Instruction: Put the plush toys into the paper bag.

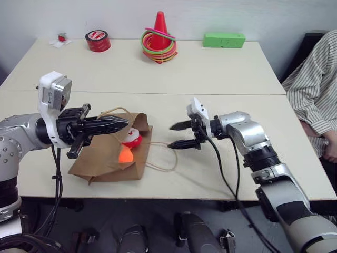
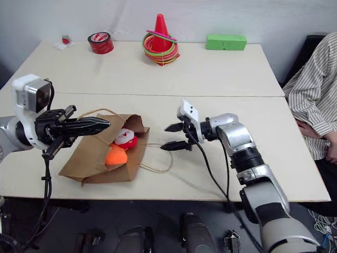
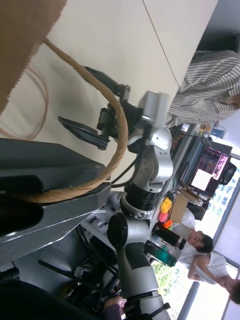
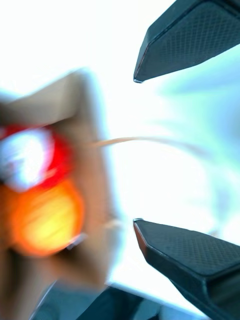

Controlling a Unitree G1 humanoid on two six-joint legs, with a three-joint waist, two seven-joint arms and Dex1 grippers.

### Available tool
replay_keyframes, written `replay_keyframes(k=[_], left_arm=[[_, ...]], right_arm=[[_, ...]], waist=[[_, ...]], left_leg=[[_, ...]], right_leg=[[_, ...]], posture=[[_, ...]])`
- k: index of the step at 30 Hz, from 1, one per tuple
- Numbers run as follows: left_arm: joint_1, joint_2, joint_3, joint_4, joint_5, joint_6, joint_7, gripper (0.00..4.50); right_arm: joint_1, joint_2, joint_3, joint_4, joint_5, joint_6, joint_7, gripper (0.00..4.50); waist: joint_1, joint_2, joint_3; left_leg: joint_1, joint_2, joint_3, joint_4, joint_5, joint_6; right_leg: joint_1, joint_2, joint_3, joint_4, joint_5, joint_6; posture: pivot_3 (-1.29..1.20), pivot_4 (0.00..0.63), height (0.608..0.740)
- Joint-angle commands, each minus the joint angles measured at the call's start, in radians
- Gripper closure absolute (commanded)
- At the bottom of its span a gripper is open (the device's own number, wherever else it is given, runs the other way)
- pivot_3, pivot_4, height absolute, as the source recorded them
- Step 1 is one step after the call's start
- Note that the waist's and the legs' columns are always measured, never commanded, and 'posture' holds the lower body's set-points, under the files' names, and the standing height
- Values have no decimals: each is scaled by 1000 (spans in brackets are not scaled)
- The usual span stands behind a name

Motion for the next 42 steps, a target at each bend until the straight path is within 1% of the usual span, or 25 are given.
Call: replay_keyframes(k=[1, 7, 10, 14, 16, 19, 20, 21, 26, 29, 35, 39, 42], left_arm=[[-6, -5, 17, -33, -13, -22, 4, 4500], [-2, -11, 20, -47, -22, -18, 20, 4500], [3, -14, 23, -53, -25, -17, 31, 4500], [11, -16, 26, -54, -19, -27, 34, 4500], [13, -21, 27, -52, -12, -36, 35, 4500], [10, -38, 29, -46, 7, -68, 49, 4500], [6, -45, 31, -41, 15, -83, 56, 4500], [2, -52, 34, -36, 19, -96, 63, 4500], [-17, -95, 42, 4, 59, -177, 98, 4500], [-28, -122, 34, 26, 89, -226, 111, 4500], [-69, -180, 17, 76, 156, -317, 138, 4500], [-118, -216, 16, 134, 215, -400, 154, 4500], [-126, -220, -1, 158, 263, -445, 148, 4500]], right_arm=[[-11, 64, 36, 20, -25, 16, -33, 26], [-30, 121, 79, 49, -51, 52, -8, 26], [-31, 108, 113, -14, -5, 187, 79, 604], [-20, 80, 77, -69, 32, 260, 87, 1961], [-4, 45, 61, -116, 61, 308, 104, 2654], [34, -24, 14, -230, 143, 416, 124, 3731], [47, -48, -18, -273, 182, 464, 126, 4138], [57, -72, -53, -316, 225, 509, 127, 4422], [71, -202, -204, -483, 407, 696, 122, 4469], [22, -225, -301, -490, 484, 778, 64, 4469], [-115, -228, -405, -364, 527, 786, -33, 4469], [-196, -203, -460, -266, 555, 760, -79, 4469], [-204, -190, -448, -246, 550, 727, -99, 4469]], waist=[[-5, 0, 0], [-2, 0, 0], [5, 0, 0], [9, 0, 0], [11, 0, 0], [16, 0, 0], [17, 0, 0], [21, 0, 0], [29, 0, 0], [31, 0, 0], [35, 0, 0], [36, 0, 0], [35, 0, 0]], left_leg=[[1, 0, 0, 0, 0, -1], [1, 0, -1, 0, 0, -2], [1, 0, -1, 1, 0, -2], [0, 0, -2, 1, -1, -1], [0, -1, -2, 1, -1, -1], [-1, -1, -3, 1, -1, 0], [-1, -1, -3, 1, -1, 0], [-2, -1, -3, 1, -1, 0], [-1, -1, -3, 1, -2, 1], [-1, -1, -3, 1, -2, 1], [-2, -1, -2, 1, -2, 1], [-3, -1, -2, 2, -3, 3], [-3, -1, -2, 1, -3, 3]], right_leg=[[0, 0, 0, 1, 0, -1], [0, 0, 0, 1, 0, -1], [0, 0, 0, 1, 0, -1], [0, 0, 0, 0, 0, -1], [0, -1, 0, 0, 0, -1], [0, -1, -1, -1, 0, 0], [0, -1, -1, -1, 0, 0], [0, -1, -1, -1, 0, 0], [0, -1, -1, -1, 0, 0], [0, 0, -1, -2, 0, 0], [0, 0, -1, -2, 0, 0], [0, 0, -1, -4, 1, 1], [0, 0, -1, -4, 1, 1]], posture=[[0, 150, 740], [0, 150, 740], [0, 150, 740], [0, 150, 740], [0, 150, 740], [0, 150, 740], [0, 150, 740], [0, 150, 740], [0, 150, 740], [0, 150, 740], [0, 150, 740], [0, 150, 740], [0, 150, 740]])
